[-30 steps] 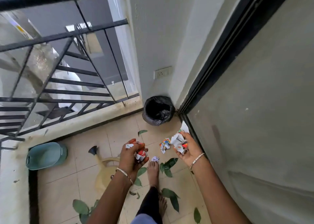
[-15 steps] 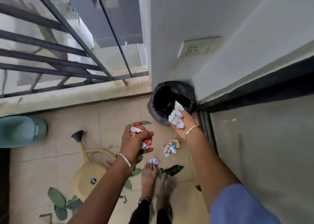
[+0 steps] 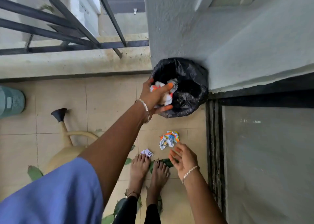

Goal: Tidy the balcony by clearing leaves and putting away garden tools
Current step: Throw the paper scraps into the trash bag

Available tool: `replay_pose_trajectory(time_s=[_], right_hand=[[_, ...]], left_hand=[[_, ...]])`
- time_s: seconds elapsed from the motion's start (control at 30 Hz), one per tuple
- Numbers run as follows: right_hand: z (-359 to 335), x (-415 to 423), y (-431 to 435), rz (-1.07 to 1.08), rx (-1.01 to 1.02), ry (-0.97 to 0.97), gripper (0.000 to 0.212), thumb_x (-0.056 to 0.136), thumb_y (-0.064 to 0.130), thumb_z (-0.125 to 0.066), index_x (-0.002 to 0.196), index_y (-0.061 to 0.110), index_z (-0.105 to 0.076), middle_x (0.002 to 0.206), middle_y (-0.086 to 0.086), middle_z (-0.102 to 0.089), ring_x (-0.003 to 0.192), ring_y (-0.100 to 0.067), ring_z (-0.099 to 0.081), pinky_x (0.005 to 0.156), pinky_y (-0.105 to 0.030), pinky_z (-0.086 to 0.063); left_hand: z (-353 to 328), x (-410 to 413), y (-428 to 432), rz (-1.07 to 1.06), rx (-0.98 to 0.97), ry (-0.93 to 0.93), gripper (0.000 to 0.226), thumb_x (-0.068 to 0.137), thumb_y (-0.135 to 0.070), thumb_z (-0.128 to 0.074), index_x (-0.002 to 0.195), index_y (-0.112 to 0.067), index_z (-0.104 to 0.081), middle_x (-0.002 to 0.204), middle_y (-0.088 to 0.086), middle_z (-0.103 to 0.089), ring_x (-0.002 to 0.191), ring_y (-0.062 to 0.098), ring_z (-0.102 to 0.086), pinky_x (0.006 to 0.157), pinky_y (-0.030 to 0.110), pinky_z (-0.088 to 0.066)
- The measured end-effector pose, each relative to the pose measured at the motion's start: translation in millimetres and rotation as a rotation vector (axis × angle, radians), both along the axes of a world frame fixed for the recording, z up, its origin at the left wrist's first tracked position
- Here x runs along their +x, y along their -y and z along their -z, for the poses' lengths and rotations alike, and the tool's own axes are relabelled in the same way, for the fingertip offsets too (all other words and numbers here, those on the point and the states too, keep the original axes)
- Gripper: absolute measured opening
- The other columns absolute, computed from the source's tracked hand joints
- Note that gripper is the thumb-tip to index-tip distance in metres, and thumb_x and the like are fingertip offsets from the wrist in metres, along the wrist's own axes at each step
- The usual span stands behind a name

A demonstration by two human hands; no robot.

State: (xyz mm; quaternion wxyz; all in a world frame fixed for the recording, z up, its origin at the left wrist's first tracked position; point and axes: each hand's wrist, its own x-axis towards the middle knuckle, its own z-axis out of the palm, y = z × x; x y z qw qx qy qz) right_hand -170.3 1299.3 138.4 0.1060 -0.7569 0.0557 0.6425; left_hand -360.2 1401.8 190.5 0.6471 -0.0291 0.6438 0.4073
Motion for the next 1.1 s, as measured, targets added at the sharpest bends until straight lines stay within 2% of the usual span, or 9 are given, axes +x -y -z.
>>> replay_pose_trajectory(time_s=[0.07, 0.23, 0.33, 0.43, 0.53, 0.63, 0.87, 1.0, 1.1], right_hand=[[6.2, 21.5, 26.0, 0.012, -0.083, 0.04, 0.018, 0.092, 0.017, -0.062, 0.107, 0.006, -0.062, 0.1, -0.011, -0.062, 0.078, -0.022, -0.063, 0.063, -0.032, -0.051], [9.7, 45.7, 53.6, 0.017, -0.157, 0.08, 0.01, 0.095, 0.016, -0.058, 0.096, 0.007, -0.061, 0.093, -0.009, -0.062, 0.076, -0.02, -0.061, 0.063, -0.031, -0.049], [21.7, 44.0, 52.9, -0.047, -0.124, 0.1, 0.008, 0.095, 0.016, -0.058, 0.091, 0.009, -0.061, 0.092, -0.009, -0.062, 0.074, -0.021, -0.061, 0.062, -0.032, -0.05], [49.4, 40.7, 43.5, -0.163, -0.012, 0.142, 0.006, 0.094, 0.012, -0.059, 0.1, 0.012, -0.06, 0.094, -0.01, -0.061, 0.071, -0.021, -0.06, 0.059, -0.031, -0.05], [93.8, 38.9, 36.4, -0.443, 0.182, 0.232, 0.031, 0.084, 0.017, -0.067, 0.113, 0.022, -0.055, 0.104, -0.01, -0.063, 0.071, -0.018, -0.061, 0.057, -0.033, -0.053], [138.3, 38.6, 28.5, -0.763, 0.367, 0.327, 0.054, 0.065, 0.036, -0.075, 0.113, 0.036, -0.051, 0.113, -0.01, -0.062, 0.094, -0.029, -0.064, 0.08, -0.048, -0.056], [233.5, 36.7, 20.4, -1.14, 0.515, 0.406, 0.091, 0.066, 0.028, -0.086, 0.143, 0.033, -0.037, 0.139, -0.012, -0.036, 0.122, -0.031, -0.048, 0.104, -0.037, -0.041], [265.7, 44.7, 28.2, -1.17, 0.575, 0.428, 0.071, 0.066, 0.025, -0.086, 0.129, 0.021, -0.052, 0.127, -0.015, -0.047, 0.117, -0.032, -0.049, 0.099, -0.038, -0.043], [269.9, 53.8, 32.1, -1.148, 0.659, 0.484, 0.046, 0.065, 0.026, -0.086, 0.099, 0.01, -0.06, 0.101, -0.014, -0.061, 0.096, -0.031, -0.057, 0.073, -0.029, -0.04]], left_hand=[[8.7, 7.0, -9.8, -0.085, -0.042, -0.002, 0.068, 0.077, -0.037, -0.081, 0.126, -0.044, -0.034, 0.126, 0.0, -0.056, 0.098, 0.023, -0.064, 0.063, 0.04, -0.059], [51.3, 26.4, 49.5, -0.117, -0.251, -0.406, 0.088, 0.067, -0.055, -0.08, 0.141, -0.037, -0.034, 0.138, 0.007, -0.039, 0.113, 0.031, -0.052, 0.07, 0.048, -0.06], [79.0, 38.1, 115.7, -0.042, -0.424, -0.57, 0.079, 0.07, -0.05, -0.076, 0.137, -0.027, -0.04, 0.135, 0.017, -0.04, 0.116, 0.038, -0.05, 0.092, 0.055, -0.05], [108.3, 46.0, 177.9, 0.069, -0.563, -0.608, 0.058, 0.083, -0.023, -0.071, 0.134, -0.014, -0.045, 0.13, 0.019, -0.046, 0.117, 0.035, -0.051, 0.099, 0.035, -0.039], [155.4, 58.6, 226.6, 0.284, -0.579, -0.611, 0.044, 0.082, -0.021, -0.07, 0.123, -0.011, -0.055, 0.123, 0.017, -0.056, 0.112, 0.034, -0.056, 0.094, 0.032, -0.041], [201.4, 76.4, 245.4, 0.489, -0.578, -0.588, 0.042, 0.083, -0.029, -0.069, 0.12, -0.014, -0.057, 0.121, 0.019, -0.056, 0.107, 0.035, -0.056, 0.089, 0.034, -0.044], [289.1, 110.0, 258.9, 0.963, -0.519, -0.834, 0.062, 0.081, -0.042, -0.067, 0.133, -0.024, -0.04, 0.13, 0.008, -0.045, 0.119, 0.033, -0.048, 0.092, 0.045, -0.041], [316.8, 107.3, 270.1, 1.073, -0.476, -0.985, 0.055, 0.084, -0.037, -0.065, 0.13, -0.021, -0.039, 0.127, 0.008, -0.048, 0.115, 0.032, -0.048, 0.088, 0.043, -0.038], [326.8, 99.8, 272.9, 1.128, -0.376, -1.075, 0.038, 0.09, -0.031, -0.056, 0.124, -0.019, -0.043, 0.123, 0.007, -0.051, 0.113, 0.031, -0.048, 0.088, 0.042, -0.037]])
